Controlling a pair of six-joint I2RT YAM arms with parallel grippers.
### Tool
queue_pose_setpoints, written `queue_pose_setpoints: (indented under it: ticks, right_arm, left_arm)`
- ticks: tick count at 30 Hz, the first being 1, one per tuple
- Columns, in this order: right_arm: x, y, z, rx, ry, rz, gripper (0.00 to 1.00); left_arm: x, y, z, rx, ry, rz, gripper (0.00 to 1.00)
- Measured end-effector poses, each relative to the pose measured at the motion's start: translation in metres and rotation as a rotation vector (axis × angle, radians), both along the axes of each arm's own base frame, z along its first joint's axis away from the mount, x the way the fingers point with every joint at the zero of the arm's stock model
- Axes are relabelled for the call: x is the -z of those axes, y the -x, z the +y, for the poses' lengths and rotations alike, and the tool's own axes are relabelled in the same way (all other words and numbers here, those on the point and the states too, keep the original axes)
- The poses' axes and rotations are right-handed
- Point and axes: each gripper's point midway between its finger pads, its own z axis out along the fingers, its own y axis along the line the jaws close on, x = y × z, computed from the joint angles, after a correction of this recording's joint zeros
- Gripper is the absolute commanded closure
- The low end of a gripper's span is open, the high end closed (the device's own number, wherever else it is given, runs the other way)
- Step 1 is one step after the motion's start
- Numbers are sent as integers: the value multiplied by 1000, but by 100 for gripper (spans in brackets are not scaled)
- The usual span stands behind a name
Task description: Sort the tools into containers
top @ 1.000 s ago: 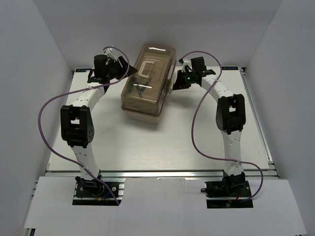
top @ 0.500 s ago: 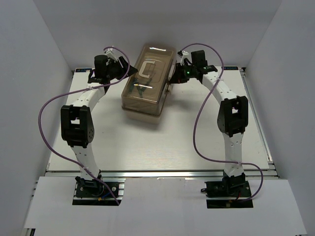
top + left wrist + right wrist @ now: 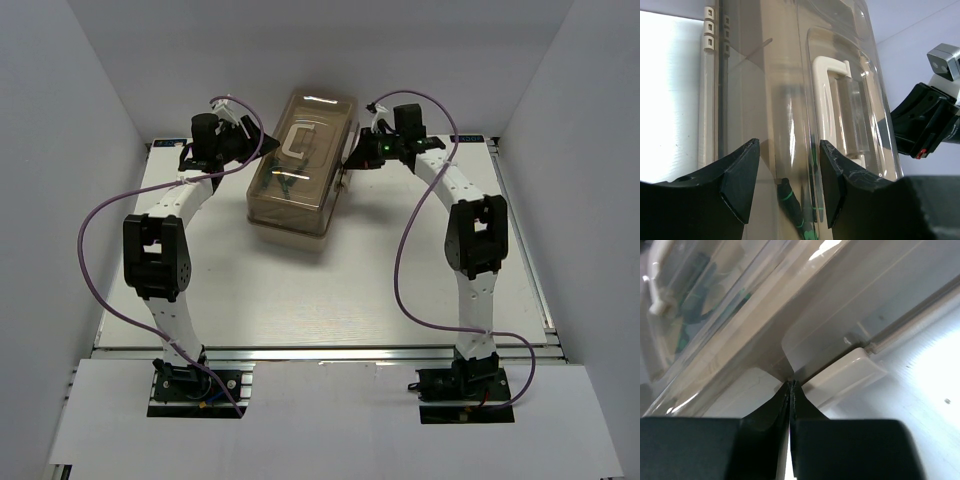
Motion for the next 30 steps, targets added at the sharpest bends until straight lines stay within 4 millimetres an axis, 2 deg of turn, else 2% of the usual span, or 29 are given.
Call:
queue_pose_setpoints:
  ticks: [4, 7, 8, 9, 12, 15, 17, 19, 23, 27, 30]
  right_arm:
    - [-8, 1, 0, -25, -132, 19, 90]
    - [-22, 0, -1, -44, -220, 7, 90]
    - [-28, -2, -1, -49, -239, -10, 91]
    - [-34, -3, -2, -49, -246, -28, 100]
    - [-52, -10, -8, 6, -205, -115, 100]
    - [-68, -21, -23, 125, -113, -203, 100]
    - [-69, -30, -34, 218, -43, -232, 100]
    - [-58, -38, -44, 316, 34, -227, 100]
    - [-10, -44, -62, 447, 174, -138, 100]
    - [46, -39, -62, 473, 259, -19, 100]
    - [80, -30, -53, 456, 301, 49, 100]
  left_arm:
    - [0, 0, 0, 0, 0, -1, 41]
    - [0, 0, 0, 0, 0, -1, 41]
    - [0, 0, 0, 0, 0, -1, 41]
    - [0, 0, 0, 0, 0, -1, 41]
    - [0, 0, 0, 0, 0, -1, 41]
    - [0, 0, 0, 0, 0, -1, 41]
    - [0, 0, 0, 0, 0, -1, 41]
    - [0, 0, 0, 0, 0, -1, 41]
    - [0, 0, 0, 0, 0, 0, 41]
    - [0, 0, 0, 0, 0, -1, 41]
    - [0, 0, 0, 0, 0, 0, 41]
